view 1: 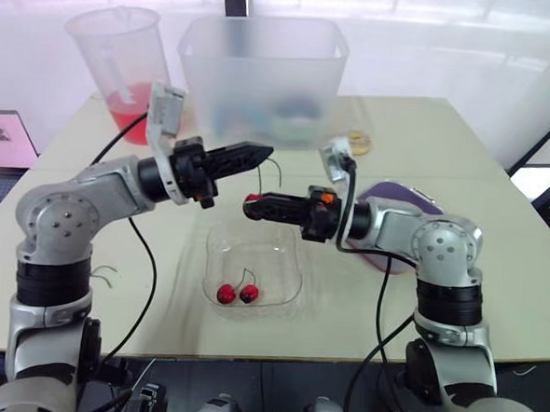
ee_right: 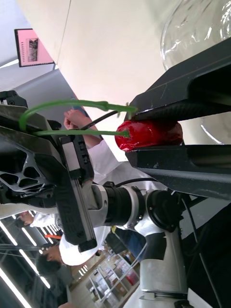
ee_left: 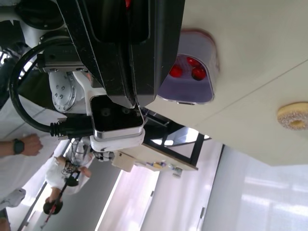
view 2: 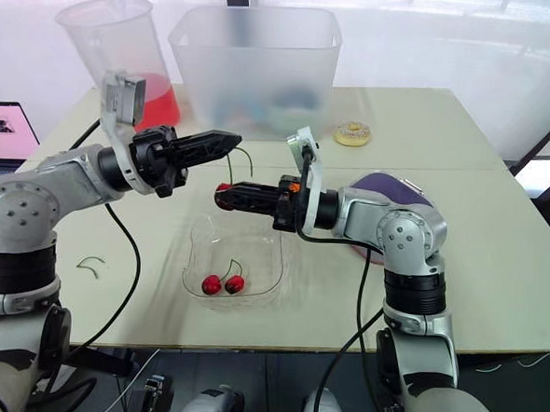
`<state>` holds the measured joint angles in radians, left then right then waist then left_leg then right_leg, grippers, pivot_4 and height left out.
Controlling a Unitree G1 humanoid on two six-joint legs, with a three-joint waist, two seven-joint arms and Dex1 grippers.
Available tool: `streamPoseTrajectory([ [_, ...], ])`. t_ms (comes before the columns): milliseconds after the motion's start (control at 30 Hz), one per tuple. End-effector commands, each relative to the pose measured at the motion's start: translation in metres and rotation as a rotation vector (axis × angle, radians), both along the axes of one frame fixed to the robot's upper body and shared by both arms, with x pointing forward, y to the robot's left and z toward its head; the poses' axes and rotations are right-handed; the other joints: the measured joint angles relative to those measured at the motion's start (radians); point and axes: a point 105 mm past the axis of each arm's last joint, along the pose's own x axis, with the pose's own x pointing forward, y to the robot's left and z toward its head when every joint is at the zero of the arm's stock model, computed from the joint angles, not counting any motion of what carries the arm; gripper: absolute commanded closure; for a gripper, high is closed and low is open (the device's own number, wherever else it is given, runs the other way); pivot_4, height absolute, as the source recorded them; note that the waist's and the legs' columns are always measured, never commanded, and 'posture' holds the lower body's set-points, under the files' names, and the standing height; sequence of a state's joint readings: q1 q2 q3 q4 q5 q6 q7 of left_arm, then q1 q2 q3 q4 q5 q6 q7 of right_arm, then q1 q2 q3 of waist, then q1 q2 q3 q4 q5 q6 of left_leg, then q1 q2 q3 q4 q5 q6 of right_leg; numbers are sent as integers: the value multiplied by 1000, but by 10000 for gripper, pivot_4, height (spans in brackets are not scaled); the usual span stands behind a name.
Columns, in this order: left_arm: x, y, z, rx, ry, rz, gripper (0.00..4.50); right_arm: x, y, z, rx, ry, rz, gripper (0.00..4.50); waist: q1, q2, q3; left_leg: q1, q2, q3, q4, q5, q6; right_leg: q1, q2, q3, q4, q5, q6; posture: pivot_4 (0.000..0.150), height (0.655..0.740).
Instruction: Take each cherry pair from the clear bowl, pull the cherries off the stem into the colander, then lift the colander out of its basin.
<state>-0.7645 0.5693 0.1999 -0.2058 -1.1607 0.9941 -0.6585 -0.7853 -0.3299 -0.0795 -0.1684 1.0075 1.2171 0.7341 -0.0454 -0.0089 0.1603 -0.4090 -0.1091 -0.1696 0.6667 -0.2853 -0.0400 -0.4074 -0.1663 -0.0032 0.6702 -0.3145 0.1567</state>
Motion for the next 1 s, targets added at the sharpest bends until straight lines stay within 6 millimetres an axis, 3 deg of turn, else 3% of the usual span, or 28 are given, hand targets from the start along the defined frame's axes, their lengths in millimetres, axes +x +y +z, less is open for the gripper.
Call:
streamPoseTrajectory([
  [33, -1, 7, 16, -28, -70, 24, 45000, -23, 4, -11, -49, 11, 117, 43011, -1, 0, 0, 0, 0, 0, 0, 0, 0, 0, 0, 0, 0, 0, 0, 1500, 7400],
  [333, 2, 5, 18, -32, -79, 15, 45000, -34, -2, -42, -199, 45, 159, 43011, 1, 0, 0, 0, 0, 1, 0, 0, 0, 0, 0, 0, 0, 0, 0, 1500, 7400],
  [433, 2, 5, 19, -33, -80, 15, 45000, -31, -9, -37, -188, 30, 139, 43011, 1, 0, 0, 0, 0, 1, 0, 0, 0, 0, 0, 0, -1, 0, 0, 1500, 7400],
  [567, 2, 10, 18, -32, -79, 34, 45000, 3, -49, -11, -184, -65, -51, 43011, 4, 0, 0, 0, 0, 1, 0, 0, 0, 0, 0, 0, -2, 0, 0, 1500, 7400],
  [700, 3, 18, 15, -31, -72, 69, 45000, 43, -112, 14, -302, -184, -314, 43011, 4, 0, 0, 0, -1, 1, 0, 0, 0, 0, 0, 0, -3, 0, 0, 1500, 7400],
  [833, 3, 25, 12, -37, -69, 101, 45000, 70, -170, 6, -527, -238, -497, 43011, 1, 0, 0, 0, 0, 2, -1, 0, 0, 0, 0, 0, -4, 0, 0, 1500, 7400],
  [1000, 2, 29, 8, -33, -64, 123, 45000, 81, -193, -14, -649, -210, -511, 43011, -3, 0, 0, 0, 1, 4, -1, 0, 0, -1, 0, 0, -4, 0, 0, 1500, 7400],
])
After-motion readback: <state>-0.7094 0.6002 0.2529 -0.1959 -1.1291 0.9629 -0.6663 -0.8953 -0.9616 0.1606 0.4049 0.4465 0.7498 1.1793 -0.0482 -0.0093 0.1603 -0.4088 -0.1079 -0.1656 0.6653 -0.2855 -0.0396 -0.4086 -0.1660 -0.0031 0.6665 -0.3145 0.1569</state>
